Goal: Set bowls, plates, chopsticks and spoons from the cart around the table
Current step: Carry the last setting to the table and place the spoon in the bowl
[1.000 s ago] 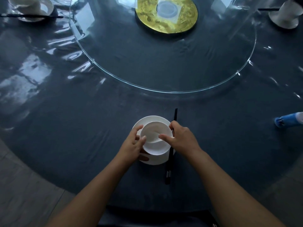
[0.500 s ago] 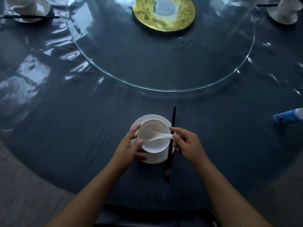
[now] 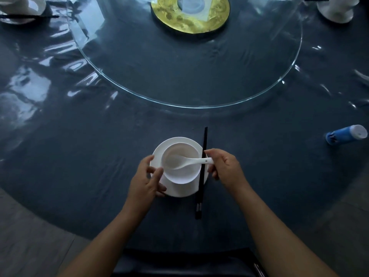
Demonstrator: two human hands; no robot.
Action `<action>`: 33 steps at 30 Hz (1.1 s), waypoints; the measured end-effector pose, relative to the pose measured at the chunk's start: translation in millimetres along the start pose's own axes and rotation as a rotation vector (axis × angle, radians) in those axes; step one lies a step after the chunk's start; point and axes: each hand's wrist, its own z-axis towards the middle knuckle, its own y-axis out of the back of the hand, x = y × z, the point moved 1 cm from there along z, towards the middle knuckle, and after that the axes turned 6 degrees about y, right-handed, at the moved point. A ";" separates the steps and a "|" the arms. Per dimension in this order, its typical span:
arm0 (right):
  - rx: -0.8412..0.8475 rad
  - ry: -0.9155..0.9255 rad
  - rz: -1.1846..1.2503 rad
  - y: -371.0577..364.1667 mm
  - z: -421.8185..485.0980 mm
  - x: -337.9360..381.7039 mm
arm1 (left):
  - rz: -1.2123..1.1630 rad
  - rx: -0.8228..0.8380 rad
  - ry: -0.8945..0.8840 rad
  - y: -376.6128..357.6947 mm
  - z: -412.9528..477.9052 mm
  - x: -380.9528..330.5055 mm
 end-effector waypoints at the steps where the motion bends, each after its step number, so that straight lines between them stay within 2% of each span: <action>1: -0.044 -0.036 0.007 3.8 1.0 -3.0 | 0.028 -0.051 -0.039 2.6 -6.6 1.9; 3: -0.119 -0.102 0.012 13.5 4.8 -10.2 | 0.086 -0.046 -0.083 2.5 -21.0 9.5; 4: -0.142 -0.124 0.001 17.6 7.0 -13.8 | 0.107 0.023 -0.056 -0.7 -28.1 14.4; 7: -0.142 -0.121 -0.125 24.6 15.2 -21.8 | 0.112 0.377 0.267 -22.7 -46.2 25.4; 9: -0.113 -0.088 -0.259 26.6 23.5 -22.1 | 0.025 0.526 0.531 -40.2 -57.9 30.6; 11: -0.103 -0.069 -0.335 26.8 33.7 -17.9 | -0.072 0.530 0.650 -51.8 -64.1 36.3; 17: -0.009 -0.026 -0.432 18.3 67.2 0.7 | -0.349 0.468 0.821 -62.7 -59.7 39.0; 23: 0.026 -0.092 -0.369 12.3 82.2 2.6 | -0.368 0.413 0.809 -63.9 -56.9 41.2; 33: 0.061 -0.087 -0.327 -2.6 82.9 4.7 | -0.412 0.447 0.797 -59.5 -53.4 40.1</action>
